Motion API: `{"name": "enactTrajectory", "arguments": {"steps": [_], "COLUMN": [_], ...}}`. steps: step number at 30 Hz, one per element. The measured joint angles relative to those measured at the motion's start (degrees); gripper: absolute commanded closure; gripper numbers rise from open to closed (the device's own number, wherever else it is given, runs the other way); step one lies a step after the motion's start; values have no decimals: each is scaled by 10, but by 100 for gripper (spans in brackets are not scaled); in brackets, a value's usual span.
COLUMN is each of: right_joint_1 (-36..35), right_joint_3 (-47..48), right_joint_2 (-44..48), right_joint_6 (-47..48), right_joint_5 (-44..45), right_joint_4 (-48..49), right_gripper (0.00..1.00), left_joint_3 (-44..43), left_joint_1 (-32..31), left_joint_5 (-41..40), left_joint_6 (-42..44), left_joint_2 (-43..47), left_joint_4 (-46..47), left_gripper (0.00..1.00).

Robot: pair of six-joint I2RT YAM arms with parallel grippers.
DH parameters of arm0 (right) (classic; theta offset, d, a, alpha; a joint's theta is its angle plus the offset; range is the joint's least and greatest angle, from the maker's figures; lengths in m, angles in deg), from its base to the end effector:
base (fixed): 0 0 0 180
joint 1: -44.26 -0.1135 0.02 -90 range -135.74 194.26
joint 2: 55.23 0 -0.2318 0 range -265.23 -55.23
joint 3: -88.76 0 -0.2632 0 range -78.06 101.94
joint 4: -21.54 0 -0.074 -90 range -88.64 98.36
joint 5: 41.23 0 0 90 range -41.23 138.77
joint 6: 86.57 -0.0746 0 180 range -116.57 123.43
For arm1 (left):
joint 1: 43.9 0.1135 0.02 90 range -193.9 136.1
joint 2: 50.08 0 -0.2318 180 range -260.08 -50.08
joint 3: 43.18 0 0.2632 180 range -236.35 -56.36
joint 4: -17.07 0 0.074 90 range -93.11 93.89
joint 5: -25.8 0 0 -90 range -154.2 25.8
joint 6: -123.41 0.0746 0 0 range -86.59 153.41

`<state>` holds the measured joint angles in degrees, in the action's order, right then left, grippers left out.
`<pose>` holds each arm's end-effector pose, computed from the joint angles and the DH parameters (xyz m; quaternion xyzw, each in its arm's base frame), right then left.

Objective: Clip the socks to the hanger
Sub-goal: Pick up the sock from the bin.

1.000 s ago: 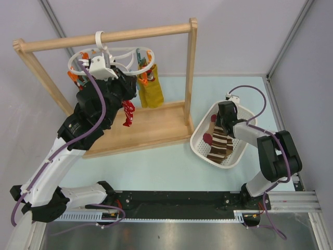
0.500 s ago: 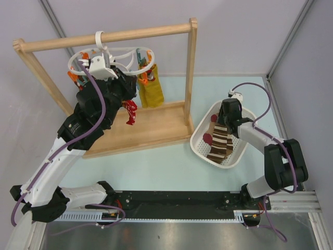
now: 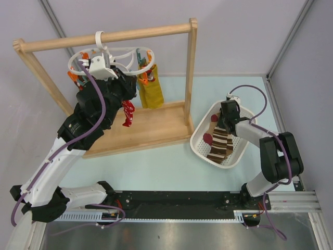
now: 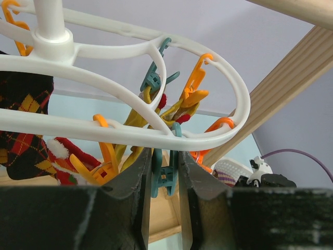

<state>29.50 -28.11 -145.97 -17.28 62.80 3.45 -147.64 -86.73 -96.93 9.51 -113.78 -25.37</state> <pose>0.3512 0.0738 0.1185 0.0937 0.9156 0.0062 0.3909 0.2132 -0.1427 0.4891 -0.0804 0.7112 -0.1988 0.6694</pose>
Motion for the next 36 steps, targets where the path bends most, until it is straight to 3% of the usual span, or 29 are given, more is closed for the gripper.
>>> {"name": "enactTrajectory", "arguments": {"steps": [13, 16, 21, 29, 36], "right_joint_1": [1, 0, -9, -75, -147], "right_joint_3": [1, 1, 1, 2, 2], "right_joint_2": [122, 139, 195, 303, 319], "right_joint_6": [29, 36, 57, 112, 148], "right_joint_5": [-36, -55, -97, -188, -264], "right_joint_4": [-55, -64, -64, 25, 157], "right_gripper": [94, 100, 100, 100, 100], "left_joint_3": [0, 0, 0, 0, 0], "left_joint_1": [0, 0, 0, 0, 0], "left_joint_5": [0, 0, 0, 5, 13], "left_joint_6": [0, 0, 0, 0, 0], "left_joint_2": [0, 0, 0, 5, 8], "left_joint_4": [0, 0, 0, 0, 0], "left_gripper": [99, 99, 99, 99, 99]}}
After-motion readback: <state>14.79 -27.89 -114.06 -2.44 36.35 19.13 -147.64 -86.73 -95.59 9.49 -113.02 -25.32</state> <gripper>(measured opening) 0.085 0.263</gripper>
